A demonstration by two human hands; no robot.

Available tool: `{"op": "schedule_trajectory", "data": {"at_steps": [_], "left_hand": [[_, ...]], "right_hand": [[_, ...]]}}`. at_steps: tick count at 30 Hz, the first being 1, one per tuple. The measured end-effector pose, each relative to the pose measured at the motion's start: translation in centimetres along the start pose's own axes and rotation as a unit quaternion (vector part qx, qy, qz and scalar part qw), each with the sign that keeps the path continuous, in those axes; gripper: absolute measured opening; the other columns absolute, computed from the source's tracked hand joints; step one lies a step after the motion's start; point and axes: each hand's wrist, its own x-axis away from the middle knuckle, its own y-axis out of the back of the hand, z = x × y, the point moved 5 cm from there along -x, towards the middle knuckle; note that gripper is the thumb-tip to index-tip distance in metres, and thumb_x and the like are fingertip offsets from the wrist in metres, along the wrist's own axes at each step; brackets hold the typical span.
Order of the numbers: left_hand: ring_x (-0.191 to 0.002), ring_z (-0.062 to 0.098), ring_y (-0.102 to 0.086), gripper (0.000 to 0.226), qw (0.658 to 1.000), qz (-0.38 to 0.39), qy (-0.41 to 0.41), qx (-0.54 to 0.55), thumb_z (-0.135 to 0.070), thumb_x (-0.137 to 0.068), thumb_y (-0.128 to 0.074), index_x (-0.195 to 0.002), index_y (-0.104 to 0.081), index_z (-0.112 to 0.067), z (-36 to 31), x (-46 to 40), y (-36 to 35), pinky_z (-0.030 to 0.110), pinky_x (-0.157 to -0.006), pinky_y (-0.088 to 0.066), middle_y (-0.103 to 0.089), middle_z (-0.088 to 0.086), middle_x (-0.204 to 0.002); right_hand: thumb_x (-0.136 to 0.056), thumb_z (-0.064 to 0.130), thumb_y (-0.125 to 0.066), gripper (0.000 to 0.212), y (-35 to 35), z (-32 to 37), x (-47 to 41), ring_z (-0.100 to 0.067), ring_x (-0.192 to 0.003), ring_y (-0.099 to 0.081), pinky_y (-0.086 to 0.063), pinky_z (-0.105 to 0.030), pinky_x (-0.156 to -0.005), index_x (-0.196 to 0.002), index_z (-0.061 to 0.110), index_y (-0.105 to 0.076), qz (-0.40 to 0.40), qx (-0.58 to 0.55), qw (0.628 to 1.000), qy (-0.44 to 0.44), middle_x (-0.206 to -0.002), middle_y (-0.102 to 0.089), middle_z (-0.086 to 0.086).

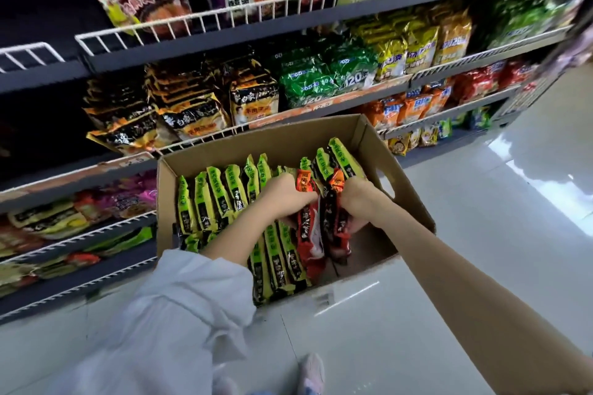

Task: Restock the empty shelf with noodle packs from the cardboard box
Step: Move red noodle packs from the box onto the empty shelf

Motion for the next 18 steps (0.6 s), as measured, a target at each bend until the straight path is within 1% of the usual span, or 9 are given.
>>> {"op": "schedule_trajectory", "data": {"at_steps": [2, 4, 5, 7, 9, 11, 13, 16, 18], "left_hand": [[-0.061, 0.021, -0.062, 0.029, 0.998, -0.042, -0.025, -0.035, -0.032, -0.084, -0.065, -0.068, -0.053, -0.012, -0.8, 2.0, 2.8, 0.027, -0.045, -0.049, -0.062, 0.005, -0.071], [-0.060, 0.023, -0.056, 0.032, 0.992, -0.089, -0.049, -0.069, -0.035, -0.084, -0.065, -0.063, -0.049, -0.015, -1.3, 4.0, 5.6, 0.026, -0.049, -0.039, -0.056, 0.003, -0.066], [-0.062, 0.024, -0.057, 0.029, 0.990, -0.112, -0.059, -0.069, -0.034, -0.084, -0.064, -0.066, -0.051, -0.015, -1.2, 5.2, 7.3, 0.027, -0.052, -0.039, -0.057, 0.003, -0.067], [-0.063, 0.021, -0.057, 0.022, 0.980, -0.167, -0.086, -0.059, -0.032, -0.084, -0.065, -0.075, -0.054, -0.015, -0.8, 7.6, 10.6, 0.025, -0.053, -0.039, -0.058, 0.001, -0.071], [-0.060, 0.012, -0.053, 0.019, 0.964, -0.239, -0.106, -0.041, -0.029, -0.083, -0.067, -0.081, -0.054, -0.017, 0.0, 10.2, 14.0, 0.020, -0.050, -0.035, -0.055, -0.006, -0.069], [-0.062, 0.006, -0.054, 0.019, 0.943, -0.312, -0.114, -0.018, -0.029, -0.081, -0.071, -0.088, -0.058, -0.016, 1.3, 12.9, 17.2, 0.019, -0.054, -0.043, -0.056, -0.009, -0.071], [-0.073, 0.011, -0.062, 0.025, 0.917, -0.379, -0.122, -0.006, -0.032, -0.080, -0.072, -0.095, -0.062, -0.015, 3.1, 15.3, 20.3, 0.022, -0.069, -0.051, -0.064, -0.006, -0.079], [-0.092, 0.015, -0.066, 0.043, 0.888, -0.439, -0.137, 0.004, -0.039, -0.082, -0.068, -0.119, -0.060, -0.018, 6.6, 19.0, 24.8, 0.015, -0.072, -0.041, -0.071, -0.002, -0.098], [-0.096, 0.014, -0.067, 0.054, 0.877, -0.453, -0.159, 0.015, -0.038, -0.084, -0.067, -0.132, -0.051, -0.020, 9.4, 21.4, 27.8, 0.013, -0.079, -0.044, -0.071, -0.002, -0.103]], "right_hand": [[-0.096, 0.010, -0.043, 0.029, 1.2, 2.8, 1.2, -0.037, -0.113, -0.055, -0.045, -0.040, -0.091, -0.121, 0.001, -0.055, -0.012, 0.015, 1.000, 0.022, -0.120, -0.059, -0.020], [-0.096, 0.011, -0.043, 0.029, 2.4, 5.8, 2.3, -0.037, -0.112, -0.056, -0.046, -0.039, -0.090, -0.119, -0.001, -0.056, -0.038, 0.012, 0.997, 0.059, -0.118, -0.059, -0.021], [-0.096, 0.012, -0.044, 0.029, 2.5, 7.5, 2.7, -0.037, -0.110, -0.057, -0.047, -0.040, -0.089, -0.118, -0.002, -0.056, -0.044, -0.002, 0.996, 0.074, -0.117, -0.060, -0.021], [-0.096, 0.013, -0.045, 0.026, 2.6, 11.0, 2.9, -0.037, -0.103, -0.061, -0.052, -0.043, -0.088, -0.112, -0.002, -0.059, -0.068, -0.048, 0.990, 0.117, -0.111, -0.063, -0.020], [-0.096, 0.012, -0.046, 0.017, 2.1, 15.1, 3.9, -0.035, -0.089, -0.066, -0.056, -0.047, -0.080, -0.096, 0.004, -0.062, -0.083, -0.091, 0.980, 0.156, -0.098, -0.067, -0.017], [-0.096, 0.010, -0.046, 0.016, 0.9, 19.1, 5.0, -0.032, -0.081, -0.068, -0.058, -0.049, -0.073, -0.089, 0.012, -0.060, -0.098, -0.145, 0.964, 0.200, -0.091, -0.068, -0.013], [-0.096, 0.010, -0.045, 0.018, -0.5, 23.1, 6.7, -0.030, -0.081, -0.068, -0.058, -0.051, -0.072, -0.094, 0.017, -0.061, -0.108, -0.210, 0.943, 0.232, -0.091, -0.069, -0.008], [-0.098, 0.010, -0.045, 0.020, -3.2, 29.2, 9.5, -0.033, -0.085, -0.068, -0.056, -0.052, -0.078, -0.095, 0.018, -0.064, -0.089, -0.289, 0.916, 0.263, -0.089, -0.071, -0.008], [-0.098, 0.007, -0.045, 0.024, -5.2, 33.4, 11.2, -0.031, -0.085, -0.068, -0.058, -0.046, -0.077, -0.092, 0.016, -0.066, -0.064, -0.341, 0.895, 0.282, -0.088, -0.071, -0.008]]}}
